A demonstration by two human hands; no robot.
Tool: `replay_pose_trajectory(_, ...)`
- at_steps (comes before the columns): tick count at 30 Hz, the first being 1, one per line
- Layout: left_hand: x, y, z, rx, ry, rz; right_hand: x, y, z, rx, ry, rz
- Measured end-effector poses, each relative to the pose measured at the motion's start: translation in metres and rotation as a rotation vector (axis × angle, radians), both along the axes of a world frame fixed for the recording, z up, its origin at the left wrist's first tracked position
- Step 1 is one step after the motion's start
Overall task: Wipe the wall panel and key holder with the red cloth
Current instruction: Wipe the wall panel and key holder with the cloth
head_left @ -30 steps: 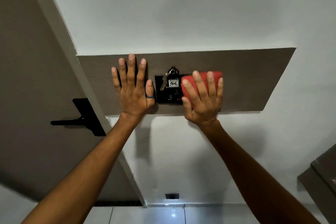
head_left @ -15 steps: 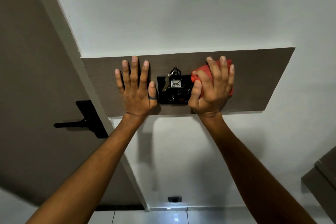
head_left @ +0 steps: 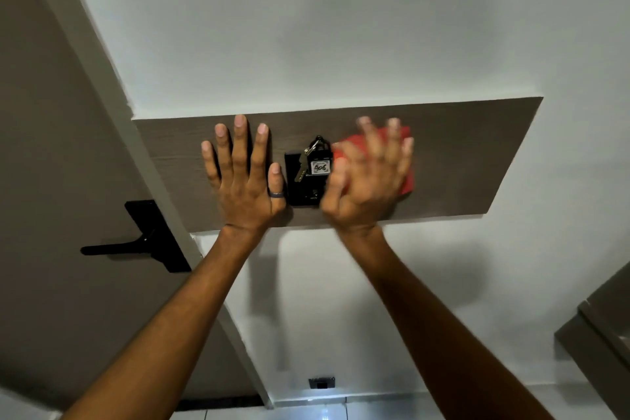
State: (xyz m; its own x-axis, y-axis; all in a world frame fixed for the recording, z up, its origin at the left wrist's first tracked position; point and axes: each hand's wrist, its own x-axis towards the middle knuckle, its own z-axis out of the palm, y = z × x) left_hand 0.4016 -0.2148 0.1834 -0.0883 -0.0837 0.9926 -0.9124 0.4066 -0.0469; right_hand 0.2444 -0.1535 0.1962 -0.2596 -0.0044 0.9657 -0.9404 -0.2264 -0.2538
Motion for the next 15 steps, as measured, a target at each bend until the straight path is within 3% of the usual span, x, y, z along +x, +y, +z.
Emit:
replay_pose_trajectory(5, 0.006, -0.001, -0.004, -0.01, 0.005, -0.001, -0.038, 0.0, -0.014, 0.057, 0.282, -0.023)
replay_pose_trajectory(10, 0.001, -0.001, 0.003, -0.016, 0.006, 0.014, -0.021, -0.004, -0.009, 0.016, -0.064, -0.011)
replay_pose_trajectory(15, 0.004, -0.001, 0.0, -0.012, 0.005, 0.0, 0.0, -0.005, -0.004, 0.057, 0.098, 0.039)
